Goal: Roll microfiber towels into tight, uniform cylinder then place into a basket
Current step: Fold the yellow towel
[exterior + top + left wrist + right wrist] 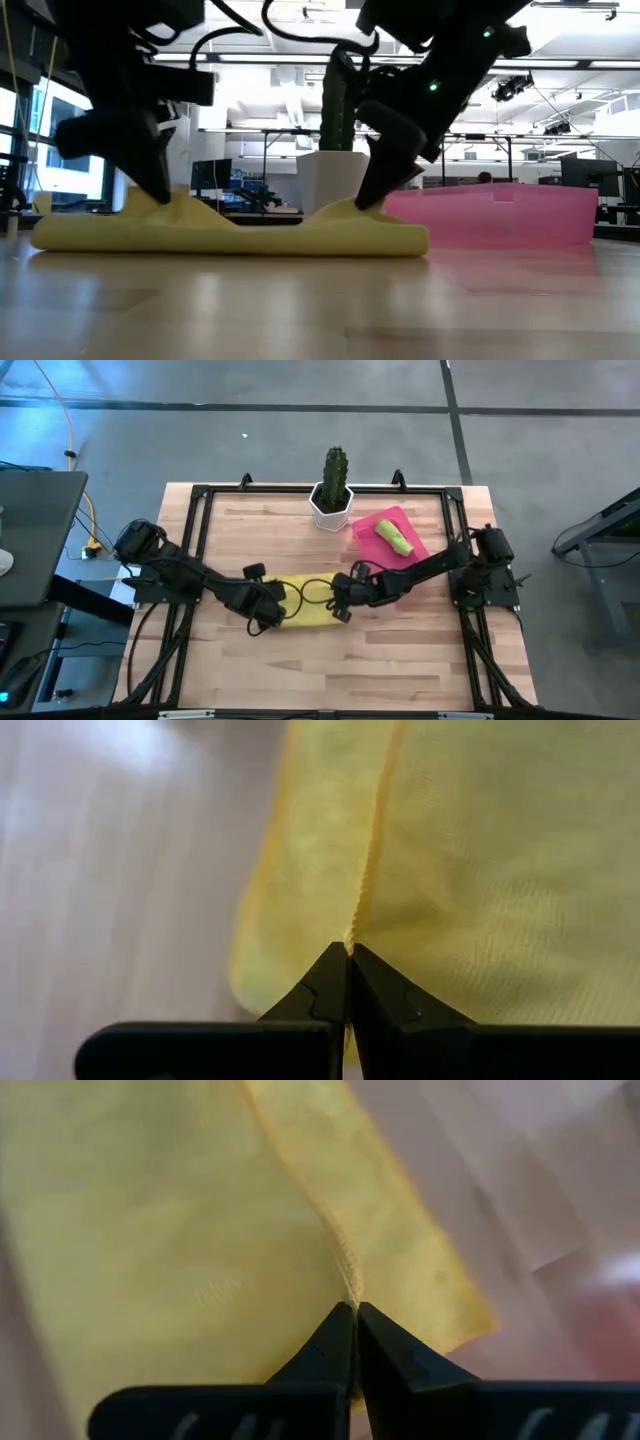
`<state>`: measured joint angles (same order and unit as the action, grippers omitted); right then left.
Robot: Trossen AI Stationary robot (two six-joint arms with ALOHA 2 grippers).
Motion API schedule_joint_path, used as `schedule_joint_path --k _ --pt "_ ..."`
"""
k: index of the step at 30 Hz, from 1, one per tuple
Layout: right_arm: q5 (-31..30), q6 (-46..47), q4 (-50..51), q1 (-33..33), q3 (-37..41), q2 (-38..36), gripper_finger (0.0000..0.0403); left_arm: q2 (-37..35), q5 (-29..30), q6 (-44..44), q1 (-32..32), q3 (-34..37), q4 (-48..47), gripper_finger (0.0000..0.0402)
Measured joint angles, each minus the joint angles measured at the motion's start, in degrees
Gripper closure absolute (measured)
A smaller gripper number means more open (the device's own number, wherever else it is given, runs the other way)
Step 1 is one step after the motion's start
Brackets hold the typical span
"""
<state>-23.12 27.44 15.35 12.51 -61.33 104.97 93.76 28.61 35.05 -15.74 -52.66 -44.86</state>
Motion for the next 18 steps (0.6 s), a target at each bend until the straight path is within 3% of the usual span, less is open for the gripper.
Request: schedule_joint_path --k 18 --pt "1.2 -5.6 2.7 -7.6 -0.1 -0.5 0.0403 0.0 5.7 -2.2 7.1 0.0 -1.0 0.0401"
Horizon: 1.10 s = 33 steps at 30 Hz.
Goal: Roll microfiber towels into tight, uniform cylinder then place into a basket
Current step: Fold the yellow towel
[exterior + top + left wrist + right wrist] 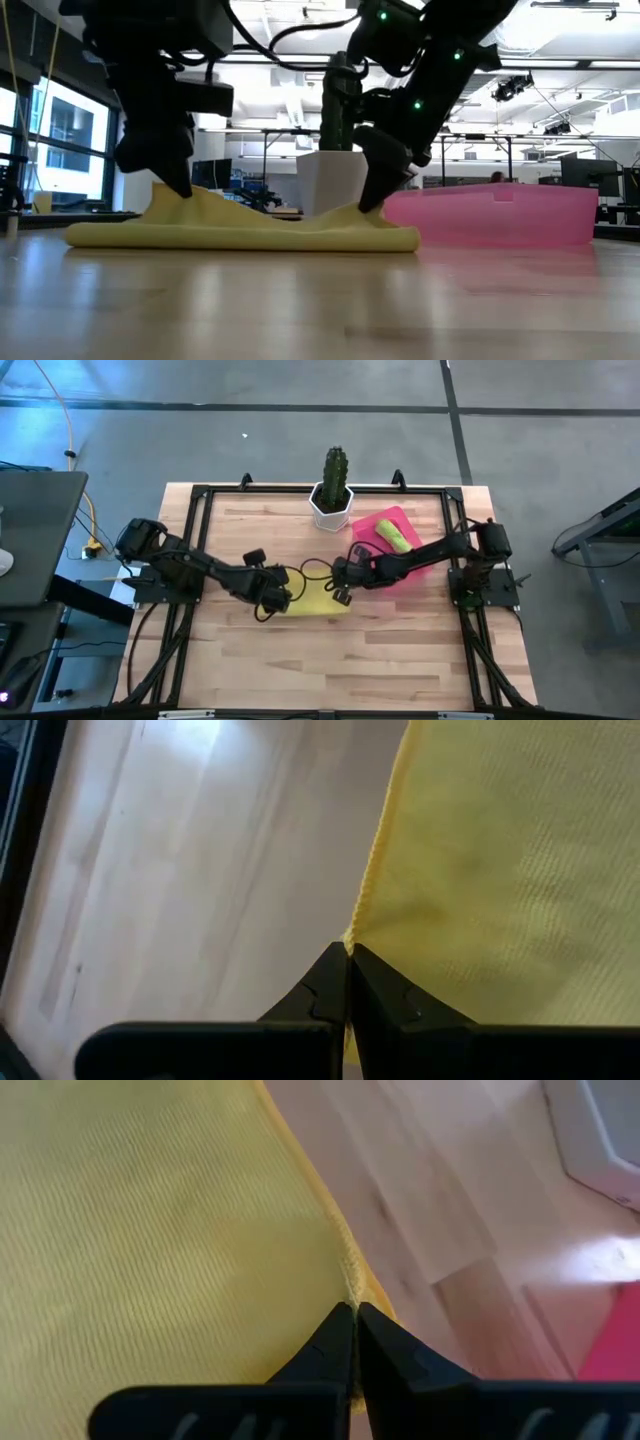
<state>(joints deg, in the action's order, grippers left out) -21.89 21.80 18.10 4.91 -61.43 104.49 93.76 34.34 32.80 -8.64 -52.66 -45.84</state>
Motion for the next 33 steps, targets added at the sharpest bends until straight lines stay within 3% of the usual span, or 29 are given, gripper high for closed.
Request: schedule_joint_path --k 8,15,20,25,28,33 --pt "4.4 -1.3 0.5 -2.1 0.0 0.0 0.0394 0.0 -2.0 -0.2 2.8 0.0 0.0 0.0401" --pt "1.3 -6.9 0.7 -2.3 -0.1 -0.1 0.0308 0.0 -3.1 -0.2 3.4 0.0 0.1 0.0394" --pt "-2.0 -8.4 9.7 -2.4 -5.1 -1.6 0.0265 0.0 -5.3 0.0 3.5 0.0 0.1 0.039" --pt "0.9 -7.3 13.0 -1.8 -9.7 -2.0 0.0259 0.0 -5.4 1.1 3.5 0.0 0.1 0.0394" --pt "4.4 -6.1 8.4 -1.1 -8.1 -1.4 0.0259 0.0 -5.4 1.1 3.5 0.0 0.2 0.0394" --pt "4.2 0.0 4.7 -0.3 -3.6 -1.2 0.0258 0.0 -5.5 1.1 3.5 0.0 0.2 0.0394"
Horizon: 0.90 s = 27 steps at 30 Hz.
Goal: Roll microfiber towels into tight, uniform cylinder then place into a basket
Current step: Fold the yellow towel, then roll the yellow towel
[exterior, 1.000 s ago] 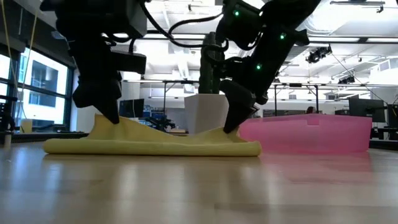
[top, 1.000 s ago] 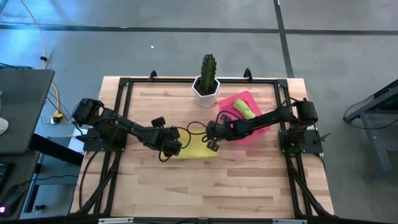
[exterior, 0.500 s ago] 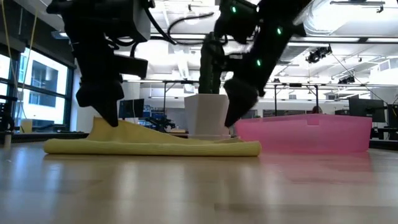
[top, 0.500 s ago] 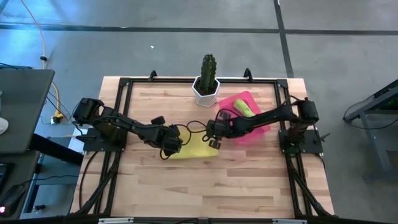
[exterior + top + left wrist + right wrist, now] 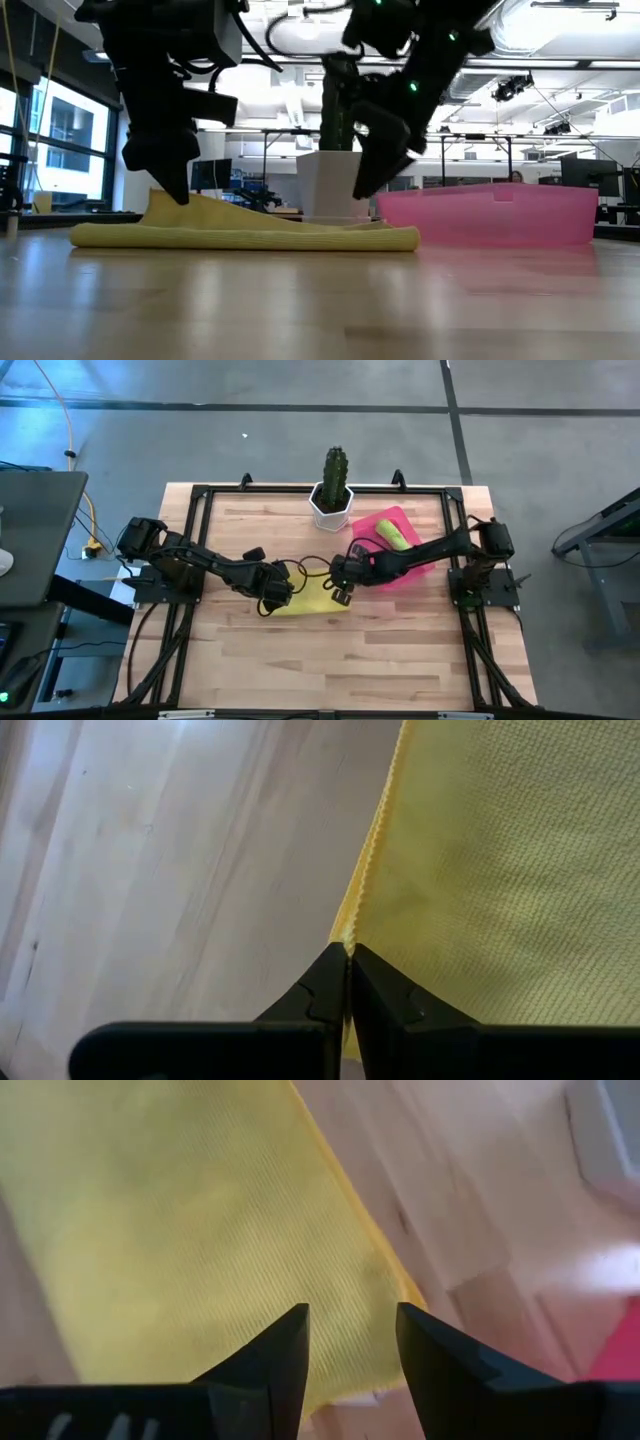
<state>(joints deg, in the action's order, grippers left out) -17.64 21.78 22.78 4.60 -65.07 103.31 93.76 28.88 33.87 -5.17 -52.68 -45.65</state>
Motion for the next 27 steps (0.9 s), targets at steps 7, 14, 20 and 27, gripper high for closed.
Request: schedule_joint_path --k 7,14,20,27 --pt "-0.1 0.8 -4.7 0.0 5.7 0.1 0.0258 0.0 0.0 0.0 0.0 0.0 -0.4 0.0383" --pt "-0.1 1.8 -8.5 0.0 7.8 0.1 0.0258 0.0 0.6 0.0 0.0 0.0 -1.5 0.0312" --pt "0.1 1.3 -8.1 0.0 7.8 0.1 0.0258 0.0 7.2 -1.5 0.0 0.0 -3.7 0.0262" --pt "0.1 1.2 -7.9 0.0 7.8 0.1 0.0258 0.0 11.6 3.2 0.3 0.0 -11.7 0.025"
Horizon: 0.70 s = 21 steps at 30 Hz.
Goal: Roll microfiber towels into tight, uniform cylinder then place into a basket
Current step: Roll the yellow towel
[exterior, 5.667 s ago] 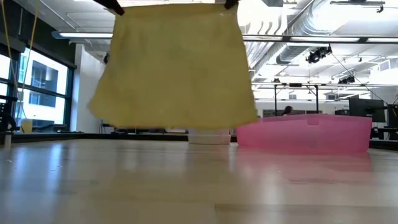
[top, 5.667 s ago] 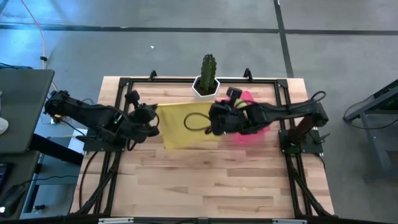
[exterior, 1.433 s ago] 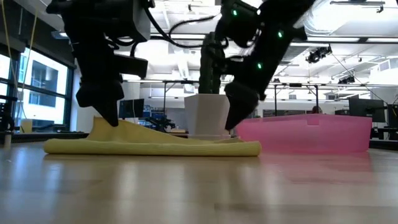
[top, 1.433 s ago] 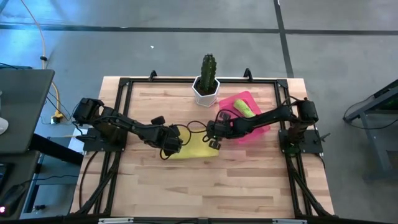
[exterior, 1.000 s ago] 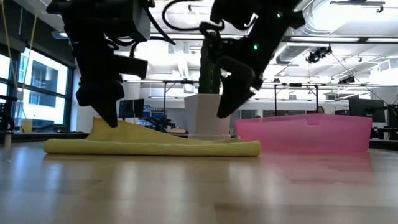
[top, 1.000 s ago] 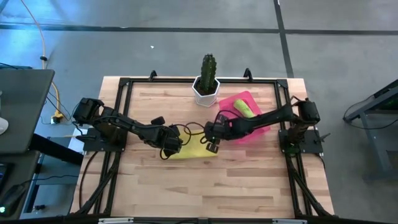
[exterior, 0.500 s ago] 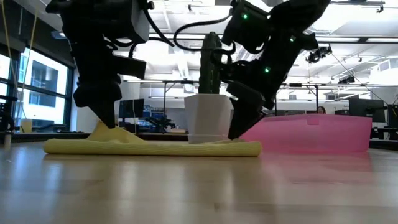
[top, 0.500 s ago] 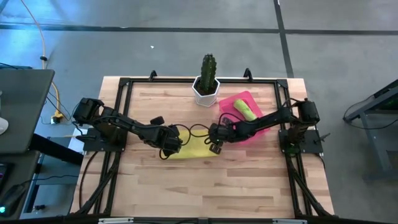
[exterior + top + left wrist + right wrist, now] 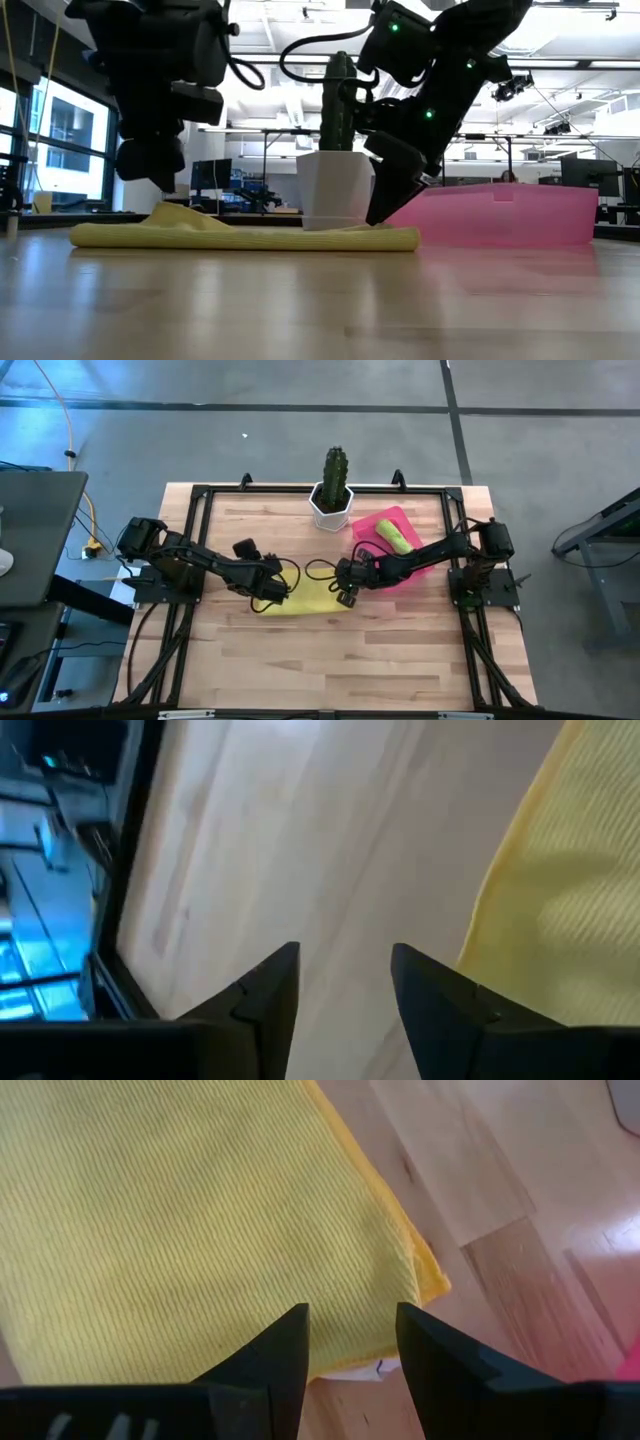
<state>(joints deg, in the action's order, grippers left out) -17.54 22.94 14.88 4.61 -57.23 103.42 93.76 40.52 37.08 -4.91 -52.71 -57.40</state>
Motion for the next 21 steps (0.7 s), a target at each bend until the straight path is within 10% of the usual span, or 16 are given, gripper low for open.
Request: schedule_joint_path --k 14,21 --pt "-1.0 -4.1 0.1 -0.1 0.0 0.0 0.0258 0.0 -5.0 1.8 -3.7 -6.9 0.2 0.0258" --pt "-1.1 -11.0 -0.1 -0.7 0.0 0.0 0.0258 0.2 -12.5 -2.4 -5.3 -5.0 20.2 0.0261"
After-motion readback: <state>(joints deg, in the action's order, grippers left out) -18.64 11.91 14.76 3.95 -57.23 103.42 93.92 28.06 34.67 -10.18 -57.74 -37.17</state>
